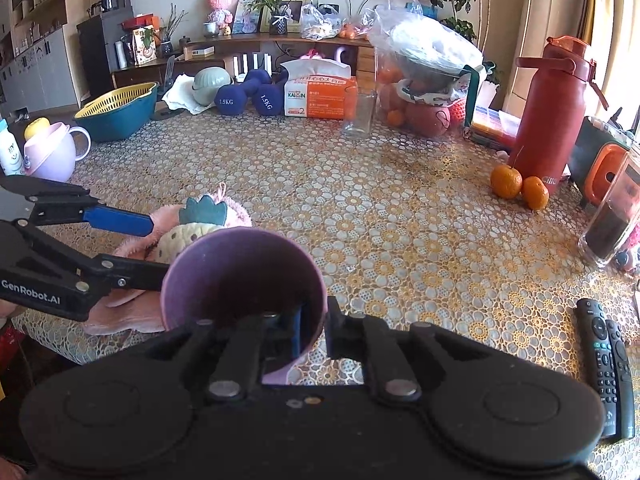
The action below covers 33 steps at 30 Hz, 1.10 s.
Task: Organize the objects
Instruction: 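Grasp the pineapple plush with the left tool while the right tool holds the mug upright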
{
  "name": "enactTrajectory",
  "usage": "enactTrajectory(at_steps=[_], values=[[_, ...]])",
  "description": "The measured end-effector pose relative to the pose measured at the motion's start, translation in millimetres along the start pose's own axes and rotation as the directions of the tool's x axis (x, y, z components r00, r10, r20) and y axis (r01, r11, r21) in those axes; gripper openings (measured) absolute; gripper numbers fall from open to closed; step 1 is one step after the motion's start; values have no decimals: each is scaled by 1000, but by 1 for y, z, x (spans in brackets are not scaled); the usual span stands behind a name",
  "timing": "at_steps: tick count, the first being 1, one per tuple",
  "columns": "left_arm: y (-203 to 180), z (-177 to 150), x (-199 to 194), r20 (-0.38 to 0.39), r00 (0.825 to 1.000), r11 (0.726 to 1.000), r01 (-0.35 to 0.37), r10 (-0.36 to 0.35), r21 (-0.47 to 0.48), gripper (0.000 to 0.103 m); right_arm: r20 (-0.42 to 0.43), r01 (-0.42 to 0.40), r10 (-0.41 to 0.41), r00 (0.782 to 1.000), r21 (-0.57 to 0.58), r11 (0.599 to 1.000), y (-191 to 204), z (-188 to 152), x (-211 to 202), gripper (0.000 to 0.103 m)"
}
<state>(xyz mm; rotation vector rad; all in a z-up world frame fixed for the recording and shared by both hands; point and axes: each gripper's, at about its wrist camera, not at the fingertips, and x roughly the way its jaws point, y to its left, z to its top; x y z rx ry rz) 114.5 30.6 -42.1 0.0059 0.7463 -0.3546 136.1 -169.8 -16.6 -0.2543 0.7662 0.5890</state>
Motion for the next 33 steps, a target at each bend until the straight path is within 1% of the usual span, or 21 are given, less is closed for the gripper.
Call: enactTrajectory(at_steps=[2,3,5,6,7,10,14,16,18,21,22,24,29,31,33], values=[[0,0,9,-13,1000,1000,-9,9,7,66,3,-5,5,1000,-2,1000,-1,-1,-1,10],[1,-1,12,-14,1000,1000,-13,13,-5,64,6,-5,5,1000,-4,1000,-2,-2,-1,10],[3,-1,13,-14,1000,999,-4,3,-36,42,12,-9,9,1000,-10,1000,-3,-4,-2,11],[3,-1,12,-8,1000,999,-9,9,-44,42,14,-5,6,1000,-15,1000,-3,-5,-2,11],[1,-1,8,7,1000,999,-9,10,-44,37,18,-4,4,1000,-18,1000,-4,-7,-3,11],[-5,-1,-4,44,999,999,-4,6,-42,34,34,-14,14,999,-7,1000,-7,-10,-4,11],[-7,11,-29,114,993,997,31,-23,-73,34,52,-16,17,999,-10,1000,-9,-13,-5,11],[-10,19,-41,146,988,995,59,-47,-79,34,58,-13,14,998,-16,1000,-7,-15,-6,11],[-16,24,-48,162,984,994,85,-74,-62,34,62,-8,10,998,-30,1000,-5,-15,-7,11],[-27,24,-43,142,988,998,54,-51,-16,34,68,4,0,998,-57,998,-1,-15,-8,11],[-27,21,-38,126,991,998,54,-51,-22,34,70,7,-3,998,-63,998,0,-16,-8,11],[-24,13,-28,82,995,998,55,-52,-38,31,73,12,-6,997,-71,997,2,-16,-9,11],[-18,-6,-4,-23,1000,1000,14,-15,-24,29,78,16,-8,997,-105,994,6,-18,-10,11],[-14,-10,-2,-37,999,1000,0,-1,-26,29,78,16,-7,997,-116,993,7,-18,-10,11],[-9,-10,-9,-18,1000,999,2,-2,-39,29,79,17,-7,997,-126,992,8,-19,-11,11]])
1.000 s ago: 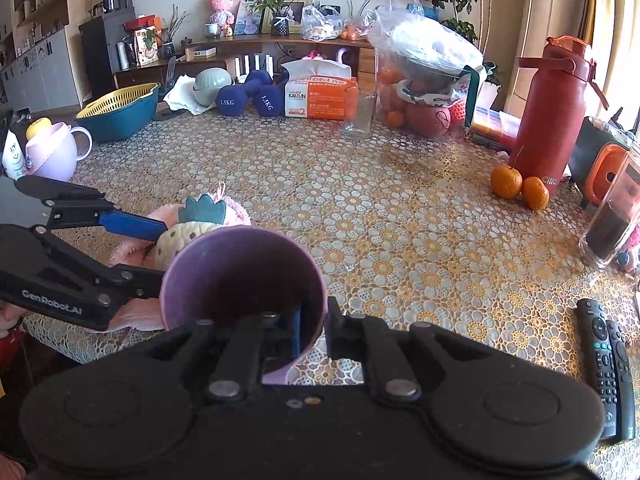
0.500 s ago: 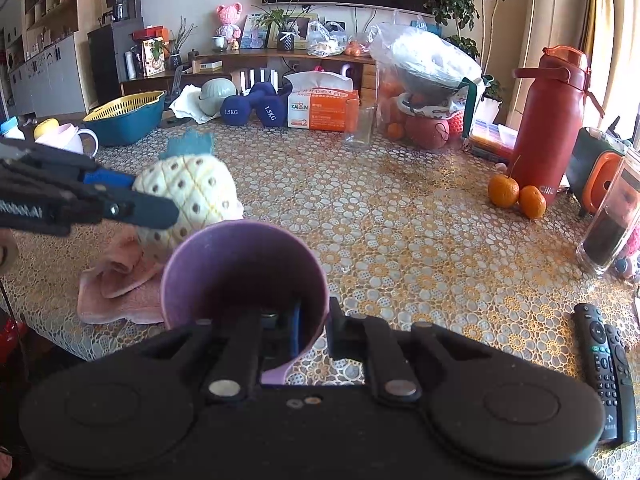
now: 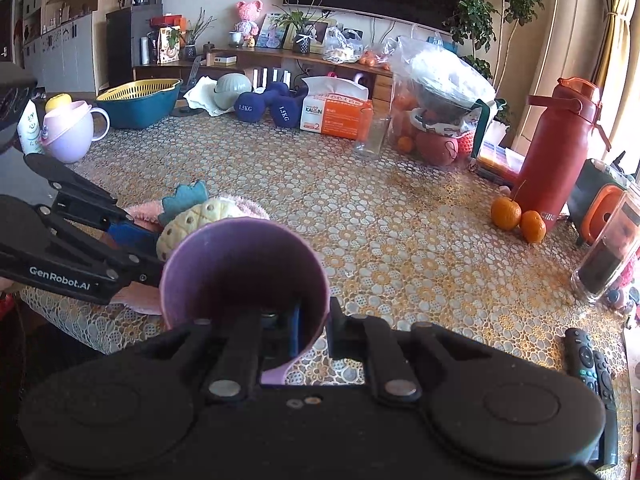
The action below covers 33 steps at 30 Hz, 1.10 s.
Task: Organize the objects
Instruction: 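Grasp the pineapple plush with the left tool while the right tool holds the mug upright, then lift the pineapple plush with the left tool while the right tool holds the mug beside it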
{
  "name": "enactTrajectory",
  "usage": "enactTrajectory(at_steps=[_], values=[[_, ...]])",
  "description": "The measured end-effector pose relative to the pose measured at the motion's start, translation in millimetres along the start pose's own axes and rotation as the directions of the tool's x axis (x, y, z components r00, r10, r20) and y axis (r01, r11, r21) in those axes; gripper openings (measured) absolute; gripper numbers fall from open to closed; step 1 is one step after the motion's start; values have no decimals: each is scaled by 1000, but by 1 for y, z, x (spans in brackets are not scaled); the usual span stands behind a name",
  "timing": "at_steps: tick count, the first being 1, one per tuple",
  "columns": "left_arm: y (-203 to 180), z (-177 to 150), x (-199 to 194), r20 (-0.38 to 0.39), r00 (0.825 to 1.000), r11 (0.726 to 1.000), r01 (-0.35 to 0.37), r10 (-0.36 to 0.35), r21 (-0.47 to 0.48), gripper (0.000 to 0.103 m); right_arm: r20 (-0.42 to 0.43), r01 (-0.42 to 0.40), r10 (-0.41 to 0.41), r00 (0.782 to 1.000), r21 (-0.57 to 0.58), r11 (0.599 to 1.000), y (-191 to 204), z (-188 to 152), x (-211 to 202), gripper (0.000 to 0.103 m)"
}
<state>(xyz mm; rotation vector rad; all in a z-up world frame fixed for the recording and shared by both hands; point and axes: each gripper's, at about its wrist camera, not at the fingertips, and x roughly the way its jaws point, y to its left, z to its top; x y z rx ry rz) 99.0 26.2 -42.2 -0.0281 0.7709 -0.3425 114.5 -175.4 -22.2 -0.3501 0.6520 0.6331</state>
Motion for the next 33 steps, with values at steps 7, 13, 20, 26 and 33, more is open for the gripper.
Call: enactTrajectory(at_steps=[7,13,20,26,33], values=[[2,21,-43,122,992,999,43,-43,7,26,6,-1,2,1000,-15,1000,-1,-1,0,11],[-23,27,-40,119,987,991,96,-106,89,23,13,3,-2,1000,-58,998,6,0,-1,11],[0,14,-11,32,998,999,48,-47,-7,23,7,-4,5,1000,-87,996,6,3,1,11],[12,21,-7,34,999,999,33,-33,6,30,-15,1,-2,1000,-87,996,6,4,0,26],[14,30,25,-13,1000,998,17,-16,55,59,-32,-18,18,999,-20,1000,3,6,-6,38]])
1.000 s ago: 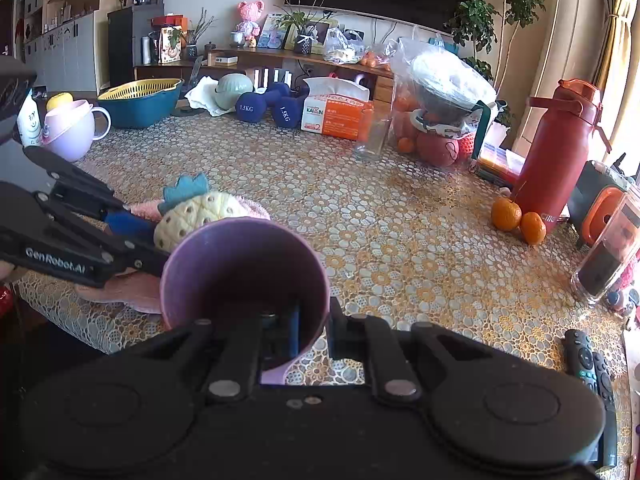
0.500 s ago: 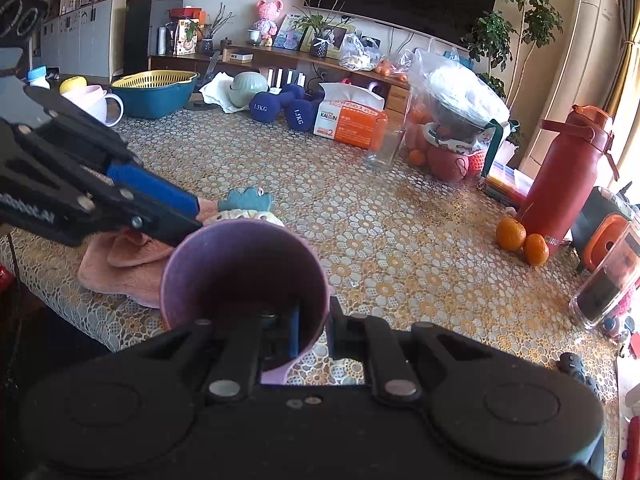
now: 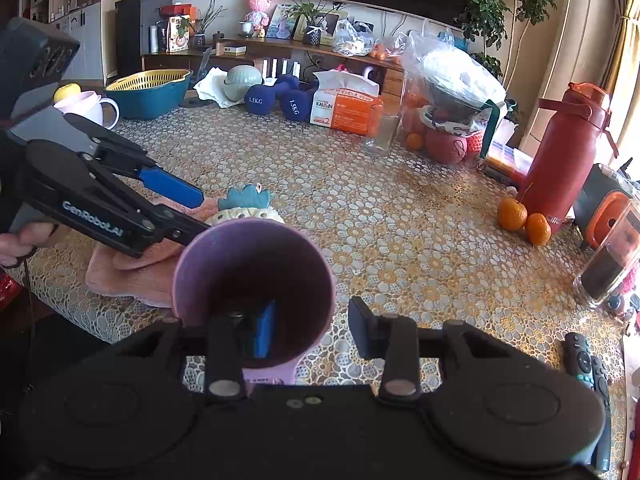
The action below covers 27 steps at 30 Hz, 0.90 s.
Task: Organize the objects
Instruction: 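Lift the pineapple plush with the left tool while the right tool holds the mug beside it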
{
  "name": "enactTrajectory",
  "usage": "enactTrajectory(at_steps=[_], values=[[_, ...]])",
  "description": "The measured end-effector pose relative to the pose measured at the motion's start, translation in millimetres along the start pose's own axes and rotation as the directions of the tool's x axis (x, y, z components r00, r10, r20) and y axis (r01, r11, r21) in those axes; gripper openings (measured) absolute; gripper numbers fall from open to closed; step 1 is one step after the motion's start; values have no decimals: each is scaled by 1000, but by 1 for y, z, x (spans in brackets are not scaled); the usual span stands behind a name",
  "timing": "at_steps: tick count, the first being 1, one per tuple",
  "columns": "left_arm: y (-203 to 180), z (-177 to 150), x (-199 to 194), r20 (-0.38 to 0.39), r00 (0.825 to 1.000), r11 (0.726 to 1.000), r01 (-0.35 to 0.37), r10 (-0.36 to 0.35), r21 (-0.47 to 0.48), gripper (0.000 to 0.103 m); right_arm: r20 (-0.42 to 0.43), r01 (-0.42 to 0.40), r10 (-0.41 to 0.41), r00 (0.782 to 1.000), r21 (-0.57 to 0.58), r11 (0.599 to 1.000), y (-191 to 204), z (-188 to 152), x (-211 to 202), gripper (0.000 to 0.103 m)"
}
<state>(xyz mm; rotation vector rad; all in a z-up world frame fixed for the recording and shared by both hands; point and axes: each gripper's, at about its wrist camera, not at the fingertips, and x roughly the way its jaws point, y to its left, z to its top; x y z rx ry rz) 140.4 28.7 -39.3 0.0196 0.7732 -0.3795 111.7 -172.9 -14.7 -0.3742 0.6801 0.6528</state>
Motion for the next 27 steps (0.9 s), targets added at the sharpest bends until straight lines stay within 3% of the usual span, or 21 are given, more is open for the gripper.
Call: enactTrajectory(at_steps=[6,7,8,10,11,13,19,27], values=[[5,3,18,-35,997,998,65,-65,-19,57,-19,-28,31,999,129,991,-10,0,-11,37],[6,4,18,-33,997,997,71,-71,-23,54,-23,-39,43,999,157,987,-12,-1,-12,37],[6,4,18,-33,996,996,82,-83,-30,43,-31,-50,56,998,180,982,-13,-3,-11,35],[6,5,17,-30,995,995,91,-92,-42,37,-43,-56,67,997,213,975,-15,-4,-9,24],[4,5,16,-24,996,996,81,-82,-38,35,-46,-49,61,997,223,974,-16,-5,-7,12],[1,4,13,-17,997,997,68,-69,-31,33,-48,-20,32,998,224,974,-16,-5,-4,7],[-11,1,-14,62,997,999,36,-34,-23,29,-35,-10,17,999,190,982,-15,-6,-3,7],[-17,6,-68,173,983,997,69,-65,-19,29,-19,7,-6,1000,68,998,-3,1,-3,6]])
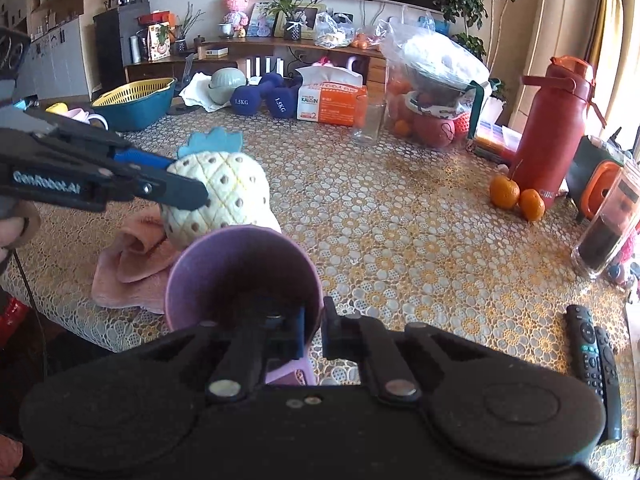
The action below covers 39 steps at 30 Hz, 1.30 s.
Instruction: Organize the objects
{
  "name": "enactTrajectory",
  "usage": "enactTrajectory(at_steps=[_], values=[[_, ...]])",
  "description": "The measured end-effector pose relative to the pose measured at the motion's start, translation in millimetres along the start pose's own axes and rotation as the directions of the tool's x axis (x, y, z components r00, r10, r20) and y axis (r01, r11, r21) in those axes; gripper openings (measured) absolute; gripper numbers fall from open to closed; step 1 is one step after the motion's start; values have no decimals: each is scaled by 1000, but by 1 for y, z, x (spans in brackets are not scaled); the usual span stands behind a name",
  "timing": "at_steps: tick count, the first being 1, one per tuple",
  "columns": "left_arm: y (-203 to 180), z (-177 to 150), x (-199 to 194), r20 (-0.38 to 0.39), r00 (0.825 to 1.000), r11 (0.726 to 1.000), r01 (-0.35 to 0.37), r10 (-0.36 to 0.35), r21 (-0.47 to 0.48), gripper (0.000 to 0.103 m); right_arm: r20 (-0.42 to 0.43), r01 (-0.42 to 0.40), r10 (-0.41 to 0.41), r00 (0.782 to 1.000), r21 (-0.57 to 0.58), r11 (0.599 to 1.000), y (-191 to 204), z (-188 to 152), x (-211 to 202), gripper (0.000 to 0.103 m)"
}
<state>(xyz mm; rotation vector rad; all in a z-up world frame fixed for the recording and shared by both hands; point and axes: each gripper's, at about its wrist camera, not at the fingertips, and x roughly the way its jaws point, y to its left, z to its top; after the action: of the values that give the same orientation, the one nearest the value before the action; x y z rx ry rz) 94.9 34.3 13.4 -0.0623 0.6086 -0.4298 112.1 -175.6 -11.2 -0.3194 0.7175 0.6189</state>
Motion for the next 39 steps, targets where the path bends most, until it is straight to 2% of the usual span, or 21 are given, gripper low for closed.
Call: enactTrajectory(at_steps=[2,4,8,15,21,26,30,33,39], values=[[-7,-1,-3,1,1000,1000,23,-23,18,27,2,0,1,1000,-31,1000,3,3,1,6],[-13,-4,-2,-1,1000,999,4,-4,52,27,6,-4,4,1000,-65,998,6,5,2,6],[-6,-14,9,-34,999,1000,2,-2,15,25,8,-10,11,1000,-100,995,8,5,1,6],[8,-31,21,-105,993,998,-53,52,-16,24,15,-1,3,1000,-131,991,12,4,0,6],[12,-14,-11,-22,999,999,-43,42,-29,24,21,-1,4,1000,-147,989,13,5,0,6],[1,2,-27,21,1000,1000,21,-20,-22,24,28,-4,9,1000,-159,987,14,5,1,6],[-12,-3,-11,-10,1000,1000,5,-5,12,24,34,-4,10,999,-172,985,16,6,1,6],[-9,-8,-2,-36,999,1000,14,-14,-13,23,34,-1,8,999,-177,984,17,6,2,6],[-7,-19,21,-101,995,1000,-14,16,16,21,38,-3,10,999,-198,980,21,8,3,6]])
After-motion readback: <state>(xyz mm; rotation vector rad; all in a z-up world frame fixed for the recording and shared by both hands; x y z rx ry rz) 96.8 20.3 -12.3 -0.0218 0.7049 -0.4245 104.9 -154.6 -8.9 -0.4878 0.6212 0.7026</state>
